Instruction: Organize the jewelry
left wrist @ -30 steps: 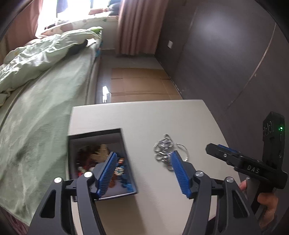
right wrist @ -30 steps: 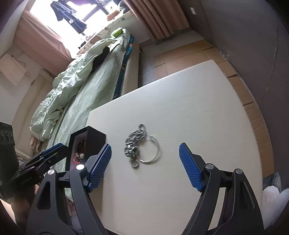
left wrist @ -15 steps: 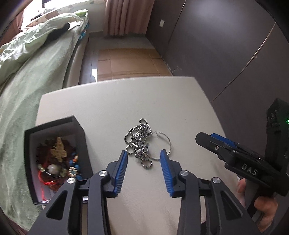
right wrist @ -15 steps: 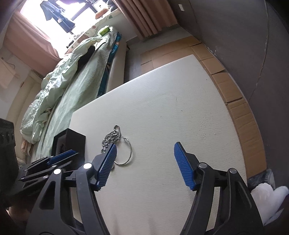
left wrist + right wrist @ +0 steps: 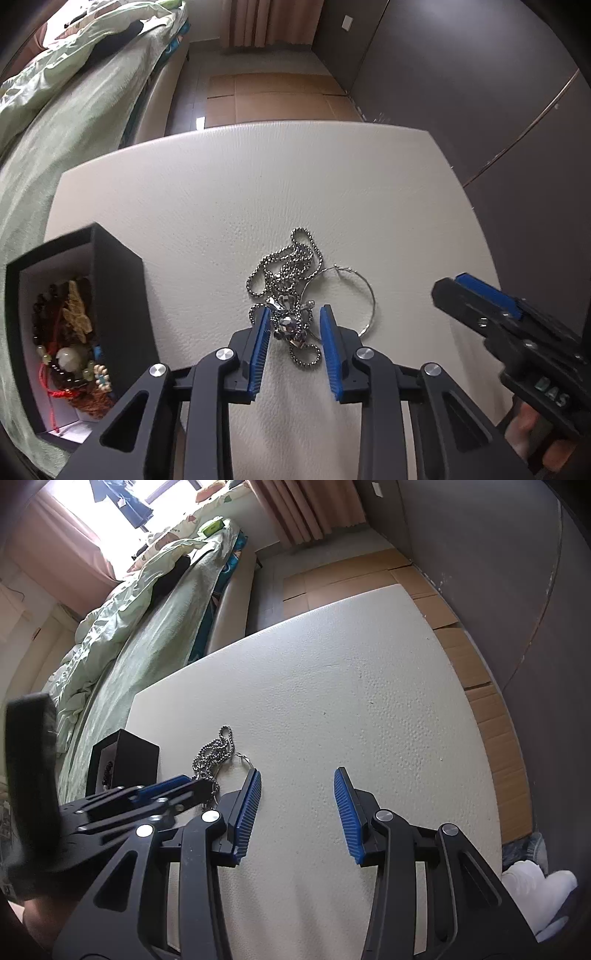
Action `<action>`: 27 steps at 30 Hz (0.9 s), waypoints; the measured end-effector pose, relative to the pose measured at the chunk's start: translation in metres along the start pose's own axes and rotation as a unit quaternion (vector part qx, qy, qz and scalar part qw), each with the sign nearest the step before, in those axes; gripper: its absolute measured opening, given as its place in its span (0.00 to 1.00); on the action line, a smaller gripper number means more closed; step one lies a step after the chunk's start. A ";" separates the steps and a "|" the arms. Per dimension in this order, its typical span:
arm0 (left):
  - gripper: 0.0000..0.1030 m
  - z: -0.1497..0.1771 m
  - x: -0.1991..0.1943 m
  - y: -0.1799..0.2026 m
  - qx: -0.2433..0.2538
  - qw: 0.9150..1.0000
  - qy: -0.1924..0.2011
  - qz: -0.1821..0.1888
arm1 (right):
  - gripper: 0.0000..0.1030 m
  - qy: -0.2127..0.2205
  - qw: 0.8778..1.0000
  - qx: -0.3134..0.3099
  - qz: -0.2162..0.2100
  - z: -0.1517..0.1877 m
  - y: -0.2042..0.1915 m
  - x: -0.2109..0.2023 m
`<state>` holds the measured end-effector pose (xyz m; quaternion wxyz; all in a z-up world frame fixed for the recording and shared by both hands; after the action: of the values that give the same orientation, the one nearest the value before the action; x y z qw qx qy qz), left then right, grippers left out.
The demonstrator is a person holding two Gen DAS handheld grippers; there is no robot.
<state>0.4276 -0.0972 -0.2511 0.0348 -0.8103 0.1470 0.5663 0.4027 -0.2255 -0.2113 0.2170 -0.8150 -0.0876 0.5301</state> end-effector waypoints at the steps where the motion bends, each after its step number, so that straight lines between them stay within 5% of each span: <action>1: 0.23 -0.001 0.001 0.000 0.002 1.000 0.005 -0.005 | 0.41 0.000 1.000 0.000 0.000 0.000 0.000 0.000; 5: 0.11 0.000 0.002 -0.005 -0.008 1.000 0.009 0.002 | 0.41 -0.001 1.000 -0.002 0.000 -0.002 -0.002 0.001; 16: 0.10 -0.013 -0.047 -0.011 0.004 0.998 0.057 -0.003 | 0.35 -0.013 0.999 -0.041 0.004 0.004 -0.019 0.013; 27: 0.00 -0.020 -0.092 -0.020 -0.002 0.996 0.092 -0.003 | 0.30 -0.003 0.992 -0.110 0.063 0.011 -0.045 0.035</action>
<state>0.4221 -0.0642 -0.1613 0.0208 -0.8593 0.1458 0.4897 0.4114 -0.1695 -0.2244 0.0919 -0.8364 -0.0942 0.5321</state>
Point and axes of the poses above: each gripper's, at about its wrist camera, not at the fingertips, and x roughly the way its jaws point, y to its right, z to its underside, the point moved 7 cm from there along x, roughly the way its jaws point, and after that the axes turned 9 degrees about x, right-handed, at the moved point
